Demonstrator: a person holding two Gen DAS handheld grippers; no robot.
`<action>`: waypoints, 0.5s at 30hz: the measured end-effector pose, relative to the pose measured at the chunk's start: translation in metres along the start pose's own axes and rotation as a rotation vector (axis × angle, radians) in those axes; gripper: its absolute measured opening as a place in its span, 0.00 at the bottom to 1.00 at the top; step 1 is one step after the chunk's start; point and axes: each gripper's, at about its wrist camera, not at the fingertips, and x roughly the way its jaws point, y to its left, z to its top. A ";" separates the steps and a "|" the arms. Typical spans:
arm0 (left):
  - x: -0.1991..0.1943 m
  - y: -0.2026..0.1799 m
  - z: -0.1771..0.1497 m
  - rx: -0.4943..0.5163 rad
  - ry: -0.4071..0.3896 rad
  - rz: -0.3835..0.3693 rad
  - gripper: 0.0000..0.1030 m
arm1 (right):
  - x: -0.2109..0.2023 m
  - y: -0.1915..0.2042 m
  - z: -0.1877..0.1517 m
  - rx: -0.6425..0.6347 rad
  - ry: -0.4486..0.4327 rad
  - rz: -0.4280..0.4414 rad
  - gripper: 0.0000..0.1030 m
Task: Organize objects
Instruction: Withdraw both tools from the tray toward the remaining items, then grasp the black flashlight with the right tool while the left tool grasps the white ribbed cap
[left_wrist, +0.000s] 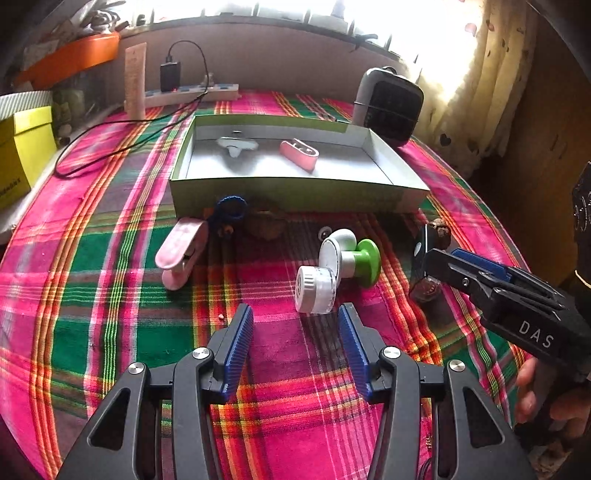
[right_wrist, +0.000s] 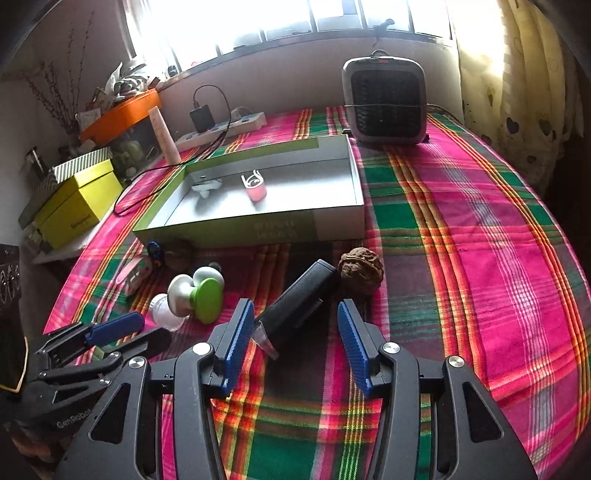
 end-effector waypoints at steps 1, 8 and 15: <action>0.000 0.000 0.001 -0.001 -0.001 0.002 0.46 | 0.000 0.000 0.000 -0.001 -0.003 0.006 0.47; 0.004 -0.002 0.004 0.006 -0.002 0.019 0.46 | 0.006 0.002 0.002 -0.001 0.010 -0.004 0.47; 0.007 -0.005 0.007 0.021 -0.008 0.047 0.46 | 0.015 0.004 0.001 -0.001 0.038 -0.016 0.47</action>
